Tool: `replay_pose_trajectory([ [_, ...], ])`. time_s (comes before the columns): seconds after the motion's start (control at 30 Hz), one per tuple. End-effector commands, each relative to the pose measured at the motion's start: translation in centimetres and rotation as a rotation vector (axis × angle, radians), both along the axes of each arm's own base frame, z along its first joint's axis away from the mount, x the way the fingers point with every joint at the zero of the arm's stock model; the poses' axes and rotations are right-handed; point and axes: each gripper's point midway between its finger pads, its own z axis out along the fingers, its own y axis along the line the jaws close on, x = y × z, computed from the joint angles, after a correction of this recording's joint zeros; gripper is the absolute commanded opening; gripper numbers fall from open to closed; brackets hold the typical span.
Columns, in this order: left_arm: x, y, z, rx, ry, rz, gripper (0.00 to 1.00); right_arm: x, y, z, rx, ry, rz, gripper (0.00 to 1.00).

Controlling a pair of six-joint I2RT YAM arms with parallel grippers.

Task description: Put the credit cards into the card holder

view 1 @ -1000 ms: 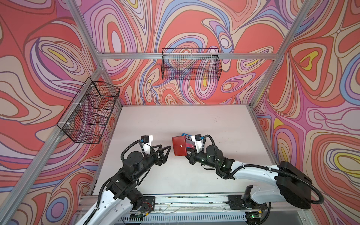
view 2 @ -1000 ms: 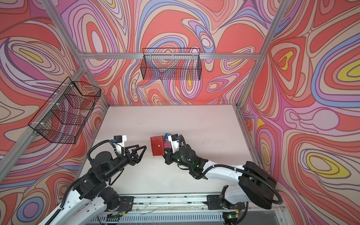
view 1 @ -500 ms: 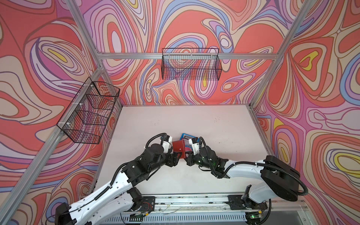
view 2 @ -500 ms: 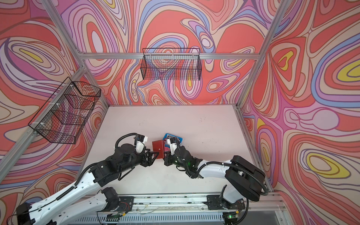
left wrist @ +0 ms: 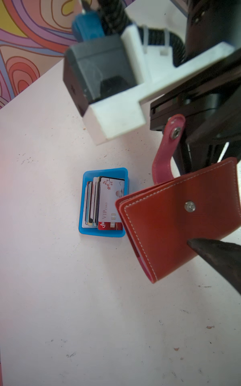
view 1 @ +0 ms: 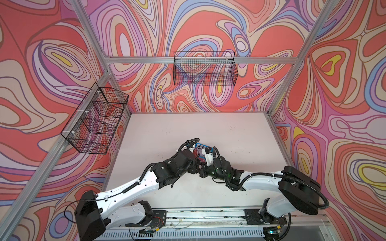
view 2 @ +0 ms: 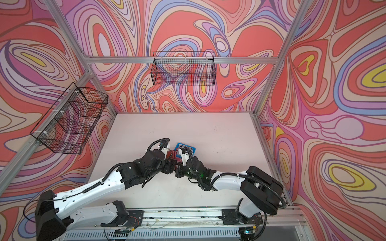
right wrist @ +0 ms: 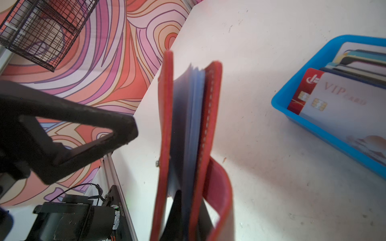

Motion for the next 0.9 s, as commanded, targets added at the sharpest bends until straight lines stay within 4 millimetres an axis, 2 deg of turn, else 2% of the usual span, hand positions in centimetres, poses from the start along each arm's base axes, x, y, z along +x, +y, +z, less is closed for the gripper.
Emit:
replay_pose_trajectory([
  [0.0,1.0,0.6,-0.3,0.075,-0.014,0.074,0.72,0.2,0.6,1.6,0.040,-0.029,0.001,0.00],
  [0.23,2.2,2.5,-1.0,0.219,-0.017,0.189,0.57,0.6,-0.6,2.1,0.027,-0.042,-0.057,0.00],
  [0.43,1.5,2.0,-0.4,0.134,-0.029,0.145,0.50,1.0,-1.4,1.9,0.012,-0.034,-0.105,0.00],
  [0.53,1.3,2.4,0.0,0.124,-0.033,0.151,0.42,1.0,-1.5,1.8,0.013,-0.034,-0.111,0.00],
  [0.67,1.1,2.6,-0.1,0.119,-0.032,0.151,0.38,1.0,-1.8,1.8,0.015,-0.031,-0.122,0.00],
  [0.87,0.9,3.1,-0.2,0.124,-0.025,0.162,0.22,1.0,-2.2,2.1,0.021,-0.036,-0.136,0.00],
])
